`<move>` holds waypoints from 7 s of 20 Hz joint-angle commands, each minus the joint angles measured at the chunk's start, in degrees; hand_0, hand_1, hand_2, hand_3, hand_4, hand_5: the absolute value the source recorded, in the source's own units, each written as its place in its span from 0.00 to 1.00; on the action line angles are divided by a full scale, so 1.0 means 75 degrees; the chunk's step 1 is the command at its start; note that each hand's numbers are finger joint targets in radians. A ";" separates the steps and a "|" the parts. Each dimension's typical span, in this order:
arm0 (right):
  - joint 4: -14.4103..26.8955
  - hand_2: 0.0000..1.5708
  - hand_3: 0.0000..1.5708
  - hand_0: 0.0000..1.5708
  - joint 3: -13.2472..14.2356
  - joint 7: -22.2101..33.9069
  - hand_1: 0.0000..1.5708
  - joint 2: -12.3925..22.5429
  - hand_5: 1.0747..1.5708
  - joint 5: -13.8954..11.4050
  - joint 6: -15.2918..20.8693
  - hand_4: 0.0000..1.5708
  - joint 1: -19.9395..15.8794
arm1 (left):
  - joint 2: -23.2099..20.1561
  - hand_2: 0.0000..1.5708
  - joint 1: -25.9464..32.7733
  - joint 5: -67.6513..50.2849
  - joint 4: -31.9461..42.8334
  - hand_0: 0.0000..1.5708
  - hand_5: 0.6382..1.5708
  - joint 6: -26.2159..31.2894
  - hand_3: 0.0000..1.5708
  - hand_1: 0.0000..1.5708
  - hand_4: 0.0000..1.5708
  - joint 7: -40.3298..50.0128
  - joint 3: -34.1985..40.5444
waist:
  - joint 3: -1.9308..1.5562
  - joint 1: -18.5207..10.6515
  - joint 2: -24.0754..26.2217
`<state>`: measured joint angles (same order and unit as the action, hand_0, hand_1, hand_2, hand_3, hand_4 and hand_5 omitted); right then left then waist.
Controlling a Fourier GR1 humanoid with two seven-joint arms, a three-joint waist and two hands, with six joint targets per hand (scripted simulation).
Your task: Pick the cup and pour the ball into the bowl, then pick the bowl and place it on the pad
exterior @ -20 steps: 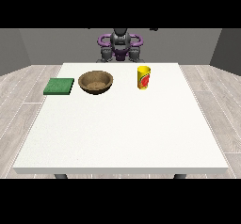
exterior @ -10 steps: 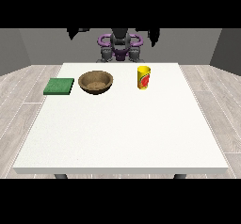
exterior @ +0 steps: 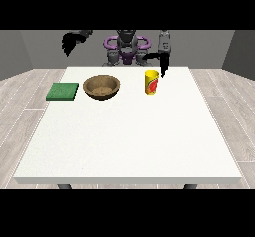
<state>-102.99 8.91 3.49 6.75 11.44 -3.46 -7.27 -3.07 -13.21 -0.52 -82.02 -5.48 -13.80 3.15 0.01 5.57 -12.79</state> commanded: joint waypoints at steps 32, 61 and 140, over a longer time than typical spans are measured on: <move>0.2390 0.00 0.19 0.00 0.1673 -0.0206 0.00 0.1708 0.99 0.1584 -0.1886 0.40 -0.0315 | -0.0184 1.00 -0.2321 0.1606 0.5631 0.81 0.85 -0.2443 1.00 0.81 0.89 -0.2168 0.0263 | -0.0013 0.0509 0.0895; 0.5180 0.00 0.19 0.00 0.1946 -0.0453 0.00 0.2335 0.97 0.1568 -0.2643 0.45 -0.0994 | 0.0407 1.00 -0.6450 0.9784 0.7650 0.92 1.00 -0.1738 1.00 0.92 0.69 0.6395 -0.5357 | -0.0013 0.0292 0.2130; 0.9562 1.00 1.00 1.00 0.1678 -0.3691 1.00 0.1066 0.80 -0.0107 0.1100 0.60 -0.1731 | -0.4469 0.00 -0.4238 -0.2709 0.0908 0.00 0.96 0.3624 0.00 0.00 0.65 0.3803 0.3277 | -0.0002 -0.2453 -0.0485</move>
<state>-37.78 21.74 -30.08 10.91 14.13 -0.05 -24.19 -35.48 -43.91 -19.29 -74.53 21.16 13.53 27.05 1.90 -12.06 -13.37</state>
